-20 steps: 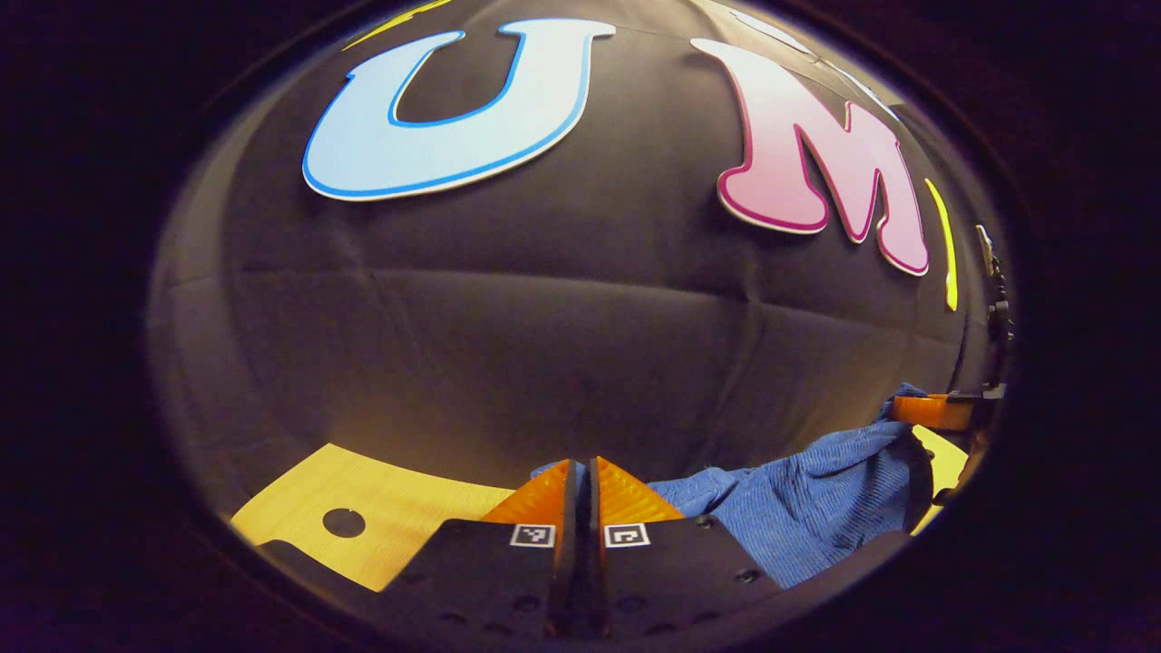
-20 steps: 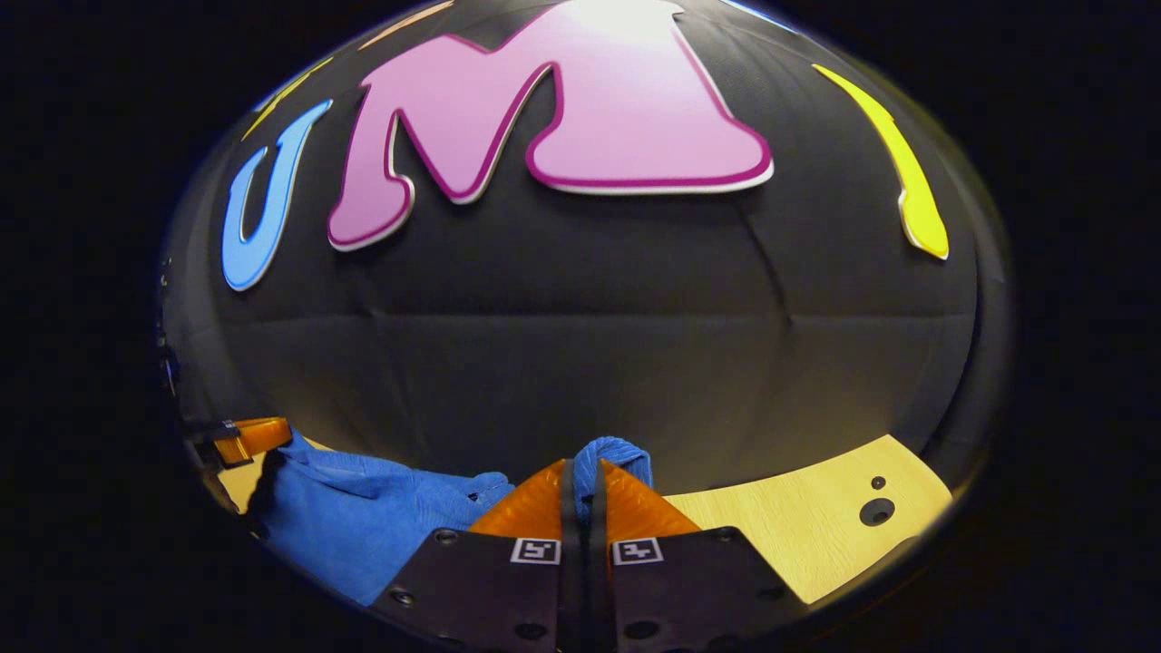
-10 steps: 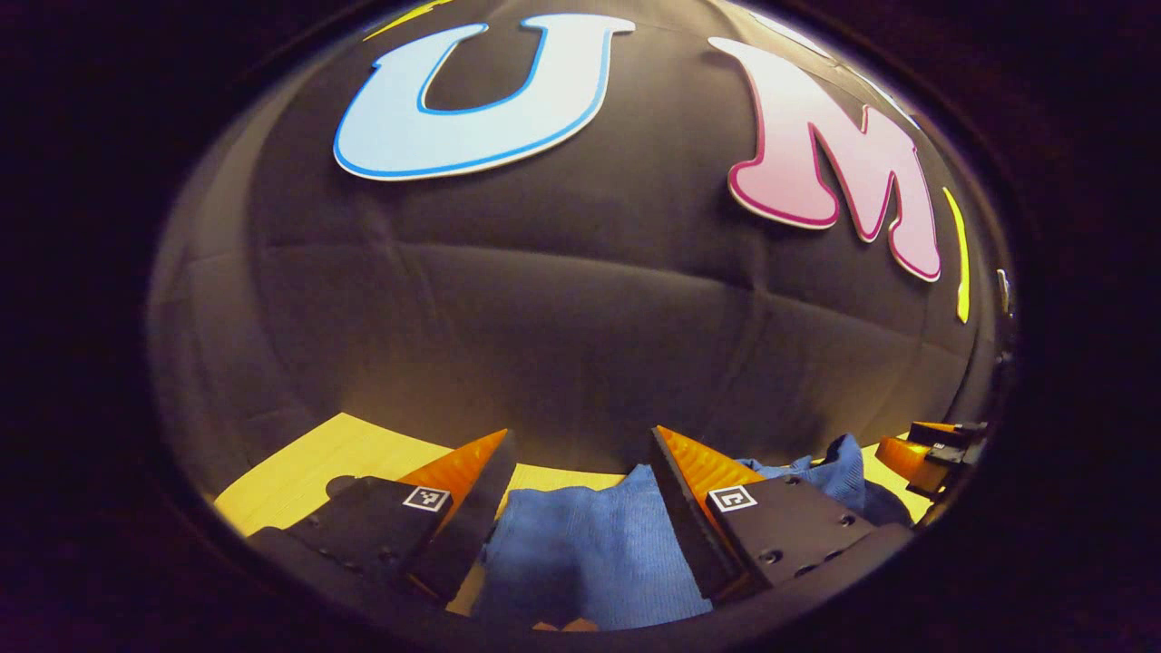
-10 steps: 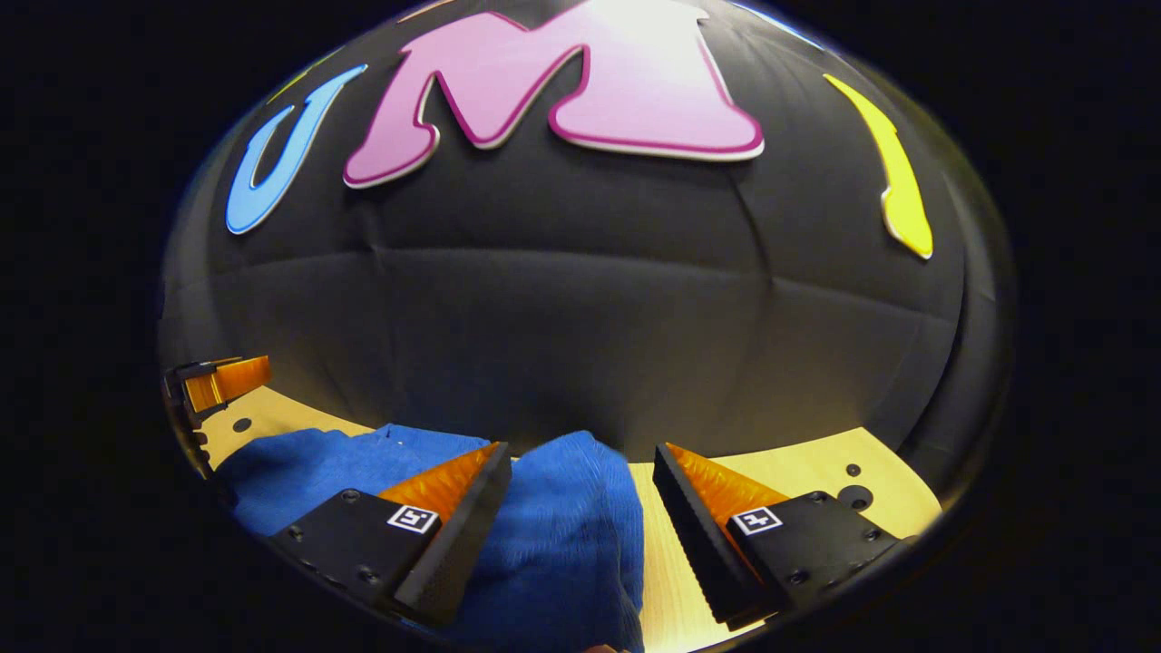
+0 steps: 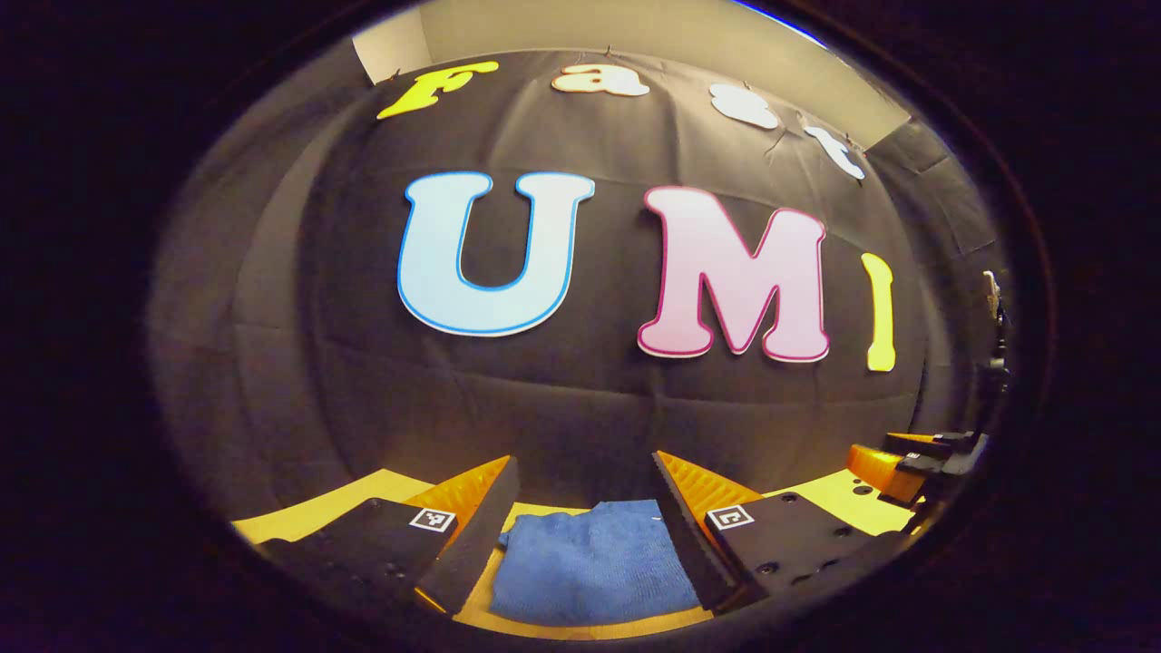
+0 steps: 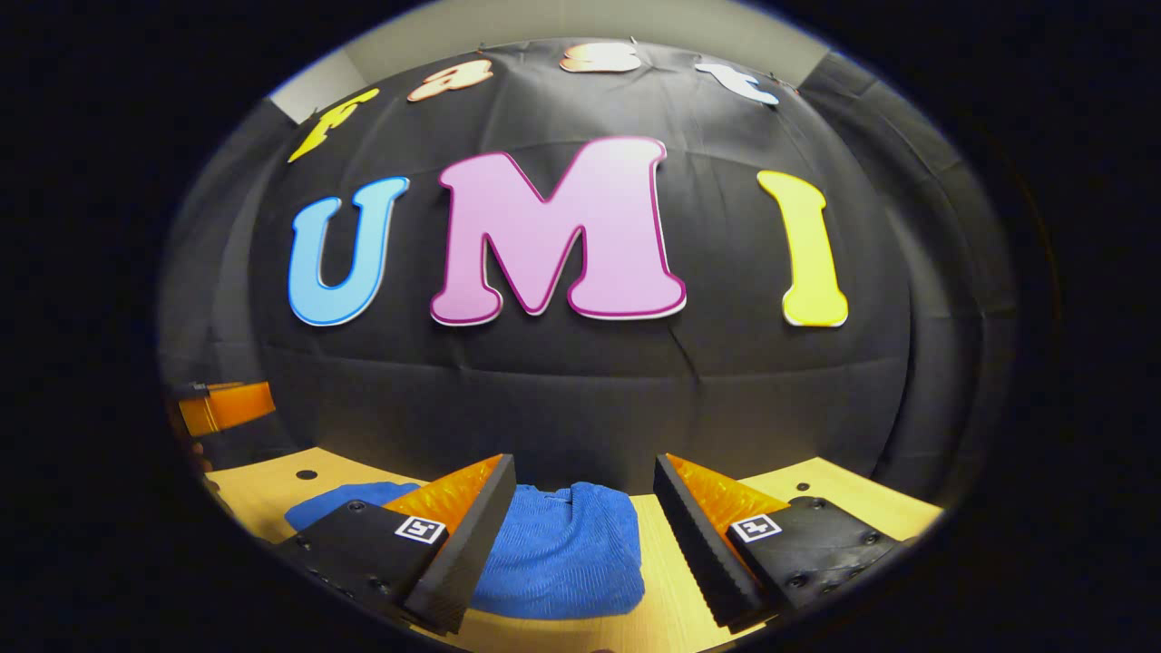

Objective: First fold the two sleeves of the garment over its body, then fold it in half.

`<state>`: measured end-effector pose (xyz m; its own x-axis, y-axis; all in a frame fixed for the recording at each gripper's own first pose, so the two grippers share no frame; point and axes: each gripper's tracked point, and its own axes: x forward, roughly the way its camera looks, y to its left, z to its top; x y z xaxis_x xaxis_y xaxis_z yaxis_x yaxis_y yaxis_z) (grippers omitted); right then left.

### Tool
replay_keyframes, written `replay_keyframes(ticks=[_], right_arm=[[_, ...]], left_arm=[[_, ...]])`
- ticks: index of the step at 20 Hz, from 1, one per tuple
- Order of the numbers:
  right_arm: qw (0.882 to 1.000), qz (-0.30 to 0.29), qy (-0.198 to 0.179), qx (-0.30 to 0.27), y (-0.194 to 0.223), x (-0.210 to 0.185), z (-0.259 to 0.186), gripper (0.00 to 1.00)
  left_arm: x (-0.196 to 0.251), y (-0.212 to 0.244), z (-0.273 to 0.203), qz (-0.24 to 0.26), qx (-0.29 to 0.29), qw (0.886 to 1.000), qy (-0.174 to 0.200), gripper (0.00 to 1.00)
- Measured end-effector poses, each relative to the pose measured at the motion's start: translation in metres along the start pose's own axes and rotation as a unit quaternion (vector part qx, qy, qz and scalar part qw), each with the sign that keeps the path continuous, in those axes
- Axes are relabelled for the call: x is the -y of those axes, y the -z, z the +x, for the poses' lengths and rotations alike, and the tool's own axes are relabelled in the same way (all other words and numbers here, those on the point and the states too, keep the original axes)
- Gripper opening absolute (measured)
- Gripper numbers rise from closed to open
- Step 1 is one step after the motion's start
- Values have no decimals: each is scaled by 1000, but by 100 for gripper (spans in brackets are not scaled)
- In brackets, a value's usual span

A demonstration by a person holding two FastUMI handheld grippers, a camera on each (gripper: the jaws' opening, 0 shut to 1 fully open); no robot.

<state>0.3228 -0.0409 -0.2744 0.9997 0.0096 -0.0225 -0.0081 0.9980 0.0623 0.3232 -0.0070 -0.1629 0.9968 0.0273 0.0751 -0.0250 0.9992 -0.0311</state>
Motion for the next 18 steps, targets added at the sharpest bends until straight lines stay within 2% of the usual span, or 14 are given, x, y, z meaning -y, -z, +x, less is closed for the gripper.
replay_keyframes(ticks=[3, 6, 9, 11, 13, 16, 18], right_arm=[[1000, 7, 0, 12, -22, -5, -41, 98], [1000, 1, -4, 4, -33, -14, -89, 98], [1000, 2, 8, 6, -54, -15, -137, 98], [1000, 4, 14, -10, -66, -17, -170, 97], [999, -5, 20, -27, -83, -12, -197, 97], [998, -41, -1, -44, -117, -14, -231, 97], [998, -45, -17, -42, -147, -25, -253, 98]], left_arm=[[-10, -11, -50, 26, -9, 1000, -5, 83], [-23, -12, -117, 19, -31, 999, -22, 83], [-42, -10, -170, 7, -61, 996, -68, 83], [-46, -18, -201, -3, -76, 994, -83, 83], [-48, -39, -227, -13, -75, 993, -93, 83], [-46, -79, -261, -11, -55, 993, -102, 83], [-30, -107, -280, 7, -37, 996, -81, 83]])
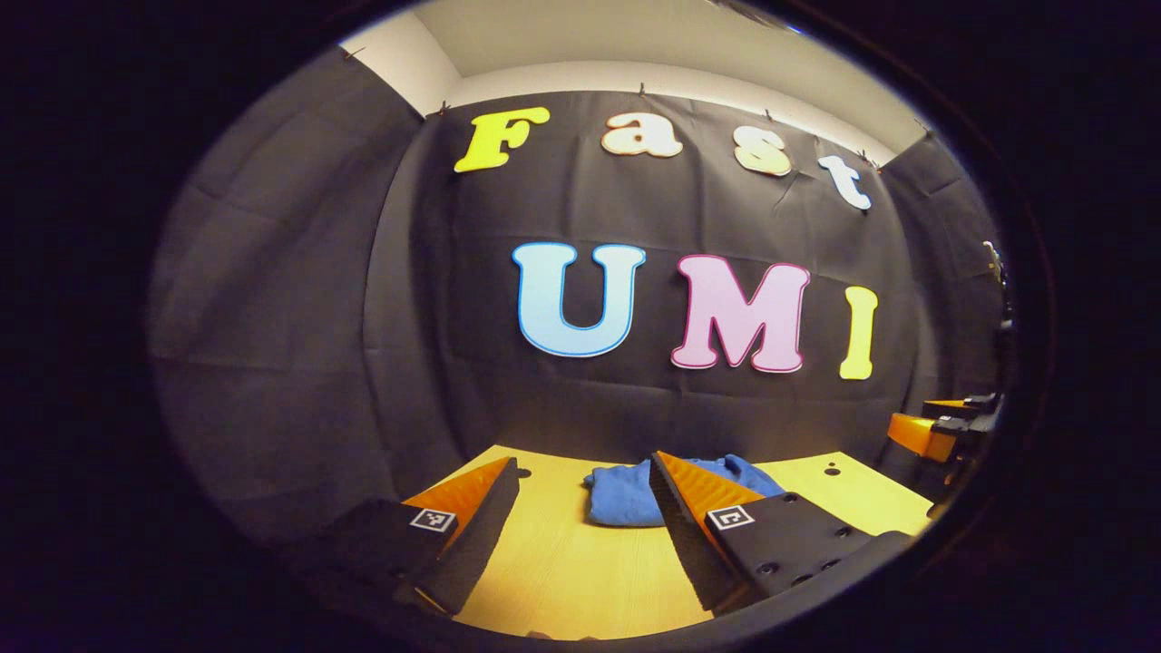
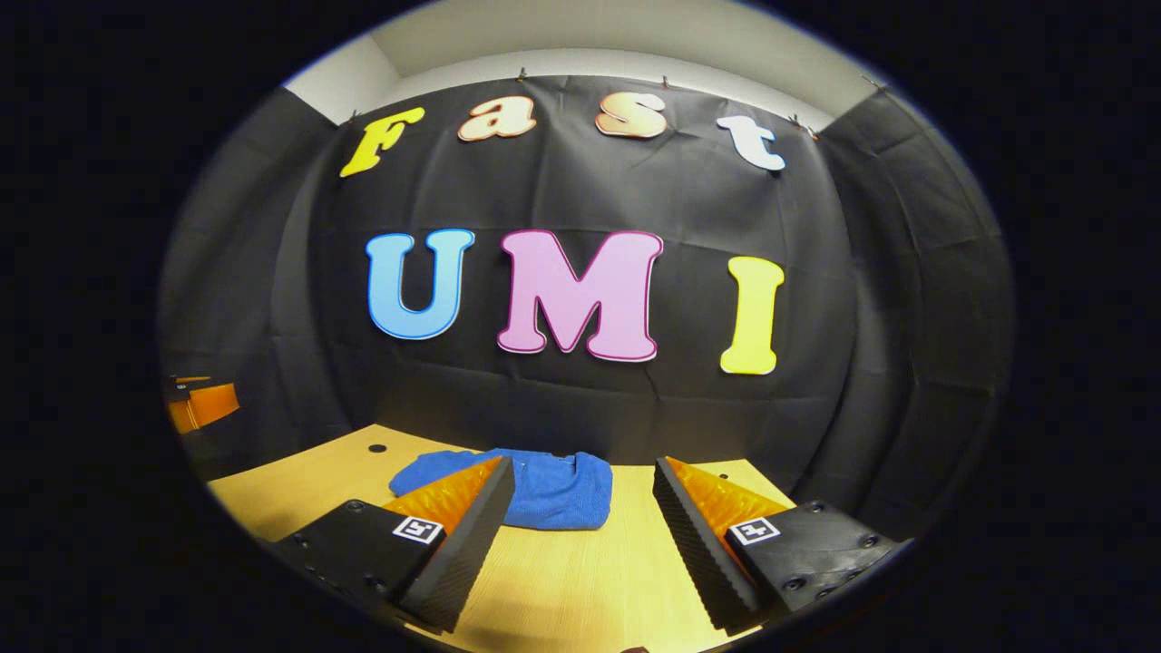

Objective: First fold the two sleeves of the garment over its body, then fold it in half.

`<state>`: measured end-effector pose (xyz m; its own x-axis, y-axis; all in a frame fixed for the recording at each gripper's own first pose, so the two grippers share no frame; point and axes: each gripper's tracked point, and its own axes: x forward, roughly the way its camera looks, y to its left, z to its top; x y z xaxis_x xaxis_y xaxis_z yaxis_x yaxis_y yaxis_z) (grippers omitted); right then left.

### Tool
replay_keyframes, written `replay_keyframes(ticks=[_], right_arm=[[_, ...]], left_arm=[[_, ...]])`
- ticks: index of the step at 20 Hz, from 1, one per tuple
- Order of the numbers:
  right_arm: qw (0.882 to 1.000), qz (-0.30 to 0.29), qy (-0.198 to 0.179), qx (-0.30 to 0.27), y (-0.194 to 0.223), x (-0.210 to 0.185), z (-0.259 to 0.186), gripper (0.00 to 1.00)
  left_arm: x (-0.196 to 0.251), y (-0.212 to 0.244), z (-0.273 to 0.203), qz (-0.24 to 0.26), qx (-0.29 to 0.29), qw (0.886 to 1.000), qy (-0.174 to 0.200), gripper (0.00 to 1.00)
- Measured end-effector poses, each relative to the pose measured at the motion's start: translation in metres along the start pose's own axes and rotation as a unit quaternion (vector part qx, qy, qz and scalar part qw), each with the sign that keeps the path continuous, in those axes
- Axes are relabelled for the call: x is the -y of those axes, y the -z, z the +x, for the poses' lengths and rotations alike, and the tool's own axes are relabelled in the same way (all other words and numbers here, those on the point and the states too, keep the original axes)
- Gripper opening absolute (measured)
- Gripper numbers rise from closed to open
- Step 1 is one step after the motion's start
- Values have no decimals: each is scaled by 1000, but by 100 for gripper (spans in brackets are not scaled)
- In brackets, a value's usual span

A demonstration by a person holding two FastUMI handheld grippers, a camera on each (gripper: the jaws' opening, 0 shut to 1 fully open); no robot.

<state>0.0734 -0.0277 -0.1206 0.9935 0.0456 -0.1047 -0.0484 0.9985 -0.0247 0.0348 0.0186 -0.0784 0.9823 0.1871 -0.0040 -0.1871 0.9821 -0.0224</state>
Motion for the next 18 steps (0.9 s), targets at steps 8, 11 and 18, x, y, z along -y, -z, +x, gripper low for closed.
replay_keyframes(ticks=[8, 11, 18], right_arm=[[996, 0, -20, 87, -94, -34, -80, 98], [995, 13, -32, 88, -96, -47, -90, 94], [990, 20, -72, 115, -119, -83, -92, 94]], left_arm=[[52, -84, -77, -21, 81, 994, 64, 83], [55, -104, -92, 8, 114, 991, 63, 82], [64, -113, -94, -11, 116, 991, 63, 82]])
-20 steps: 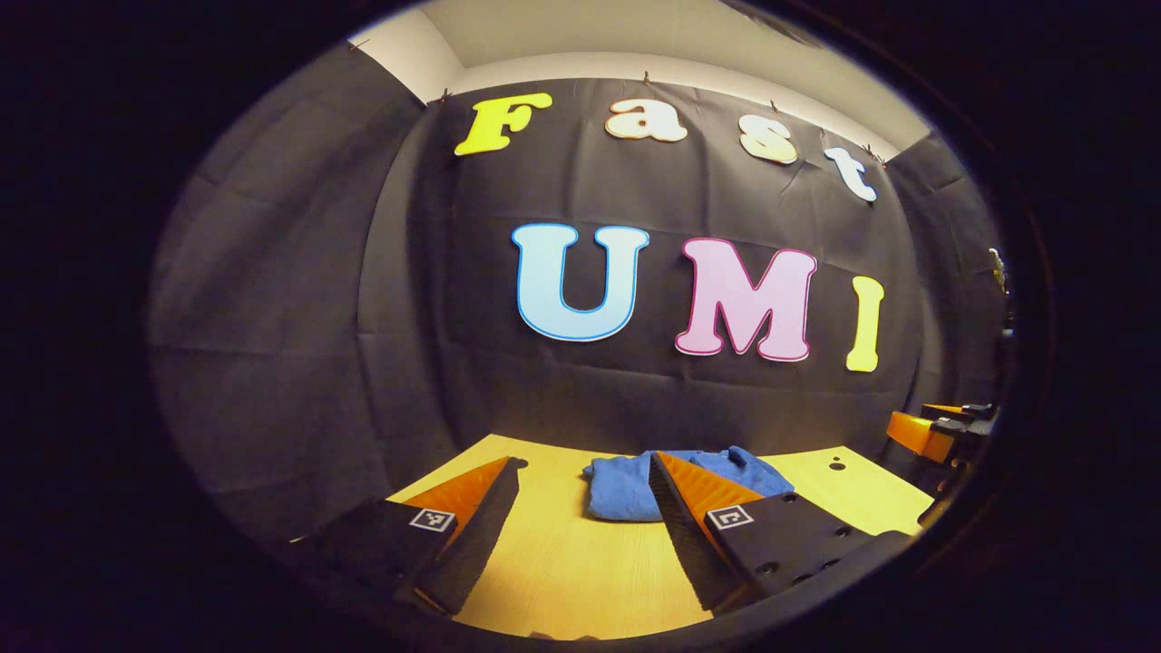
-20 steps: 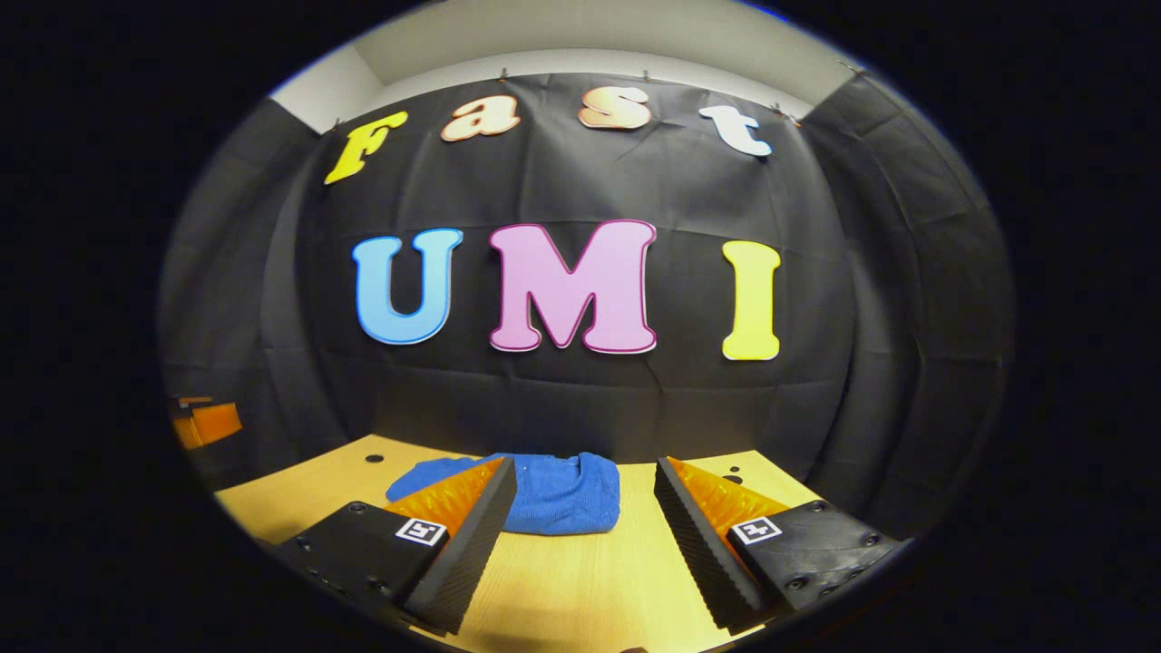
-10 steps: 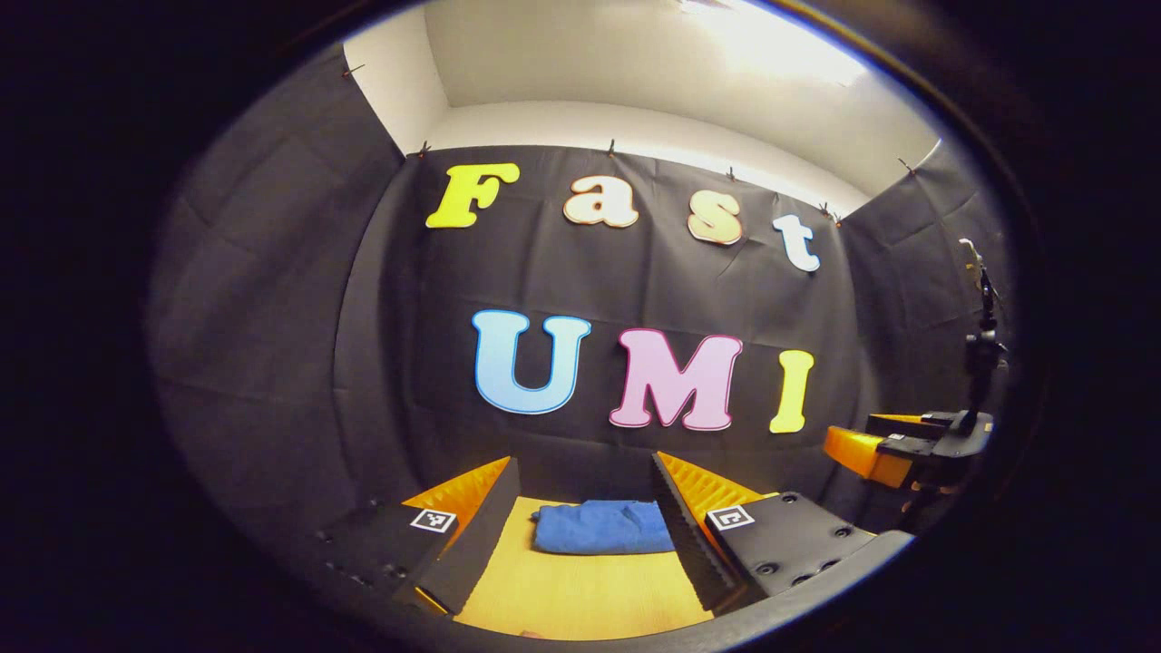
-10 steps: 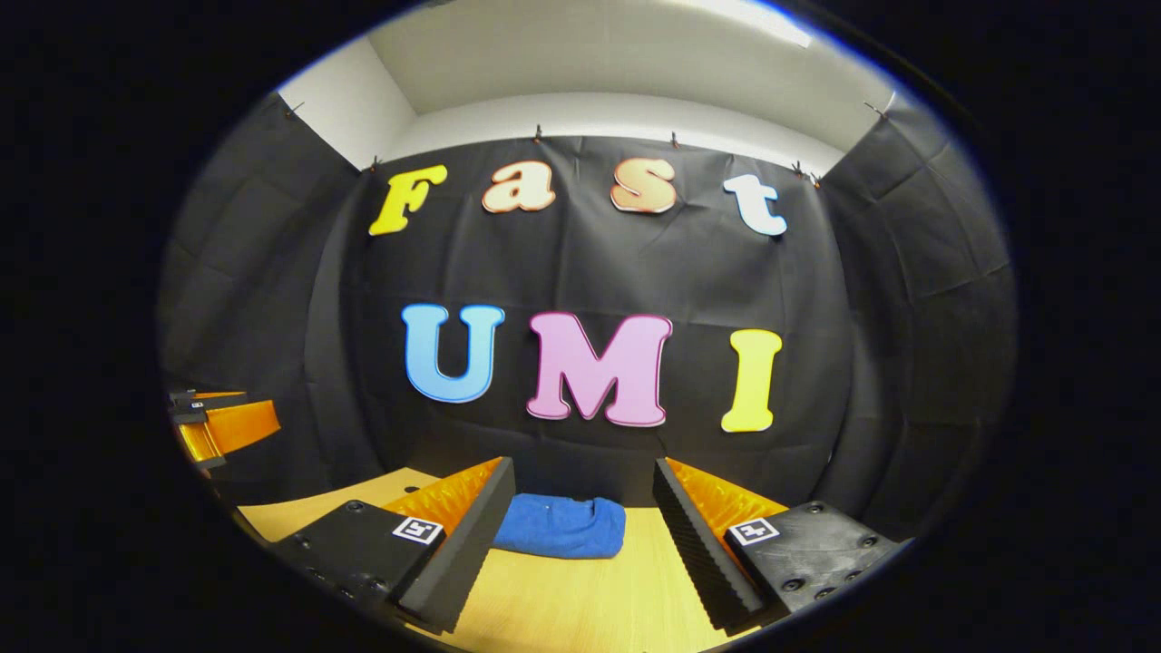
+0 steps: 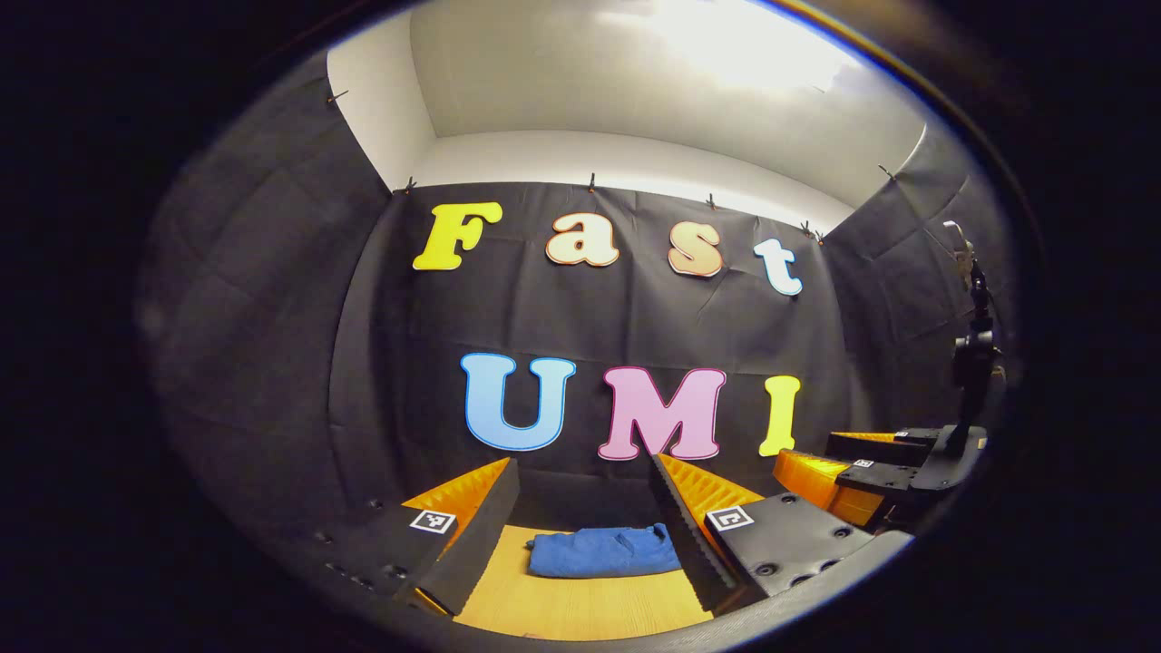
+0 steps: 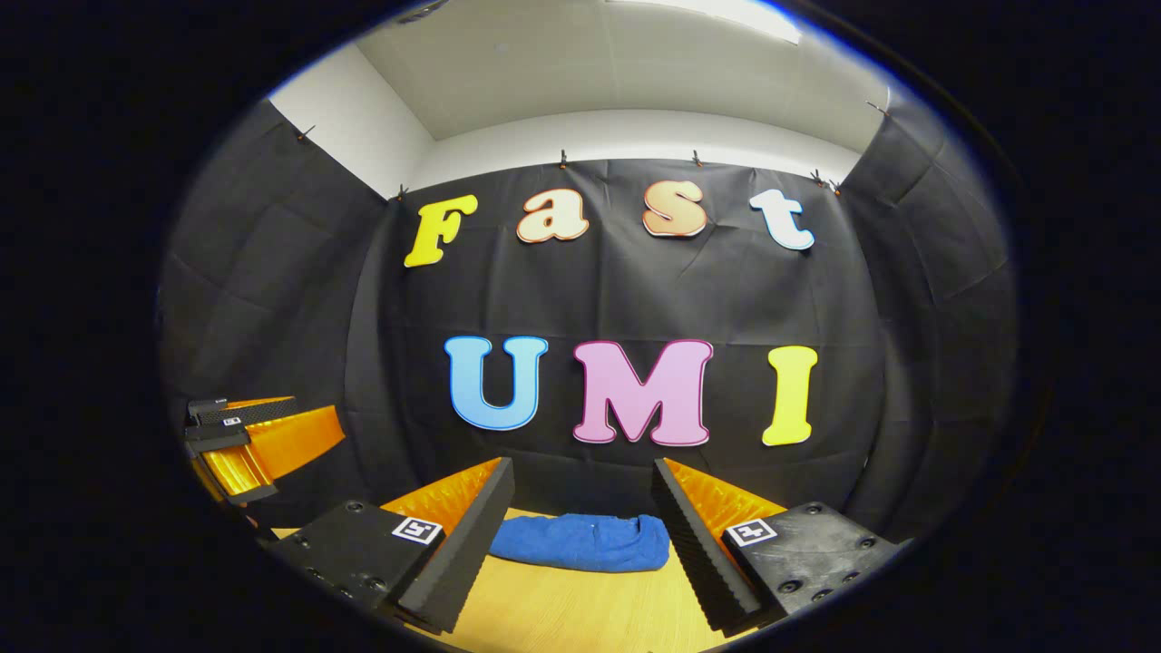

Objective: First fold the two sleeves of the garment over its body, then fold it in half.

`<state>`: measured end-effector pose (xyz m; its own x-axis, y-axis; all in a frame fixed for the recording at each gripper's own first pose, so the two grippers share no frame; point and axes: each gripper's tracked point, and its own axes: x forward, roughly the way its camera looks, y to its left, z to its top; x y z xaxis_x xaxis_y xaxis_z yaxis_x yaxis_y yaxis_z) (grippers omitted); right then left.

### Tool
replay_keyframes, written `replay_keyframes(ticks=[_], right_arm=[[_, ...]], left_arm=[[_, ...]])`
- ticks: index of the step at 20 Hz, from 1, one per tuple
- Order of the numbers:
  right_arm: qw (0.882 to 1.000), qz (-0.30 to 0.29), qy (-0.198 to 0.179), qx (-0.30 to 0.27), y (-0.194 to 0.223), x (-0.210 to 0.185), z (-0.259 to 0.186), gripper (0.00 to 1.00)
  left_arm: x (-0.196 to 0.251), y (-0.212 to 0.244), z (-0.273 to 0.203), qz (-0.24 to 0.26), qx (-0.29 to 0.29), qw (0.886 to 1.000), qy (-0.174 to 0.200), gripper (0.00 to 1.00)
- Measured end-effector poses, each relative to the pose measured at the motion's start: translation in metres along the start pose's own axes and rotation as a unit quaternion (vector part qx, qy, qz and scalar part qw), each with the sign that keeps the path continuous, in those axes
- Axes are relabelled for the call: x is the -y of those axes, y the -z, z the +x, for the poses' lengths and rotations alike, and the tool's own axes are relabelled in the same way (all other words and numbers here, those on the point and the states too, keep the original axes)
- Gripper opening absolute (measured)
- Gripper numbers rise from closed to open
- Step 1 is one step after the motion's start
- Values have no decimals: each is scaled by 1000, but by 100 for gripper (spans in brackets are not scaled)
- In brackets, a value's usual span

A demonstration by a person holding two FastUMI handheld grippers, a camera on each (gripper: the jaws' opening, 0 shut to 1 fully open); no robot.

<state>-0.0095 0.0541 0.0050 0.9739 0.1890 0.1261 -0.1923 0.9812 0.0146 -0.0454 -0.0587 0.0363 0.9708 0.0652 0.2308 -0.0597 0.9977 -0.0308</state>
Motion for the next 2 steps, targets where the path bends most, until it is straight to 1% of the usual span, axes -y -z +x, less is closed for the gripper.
replay_keyframes(ticks=[1, 2], right_arm=[[1000, 0, -4, 2, -1, -2, 1, 94], [1000, 1, -6, 6, -5, -3, 0, 97]], left_arm=[[0, -2, -1, 3, -1, 1000, 2, 83], [0, -3, -1, 6, 2, 1000, 4, 82]])
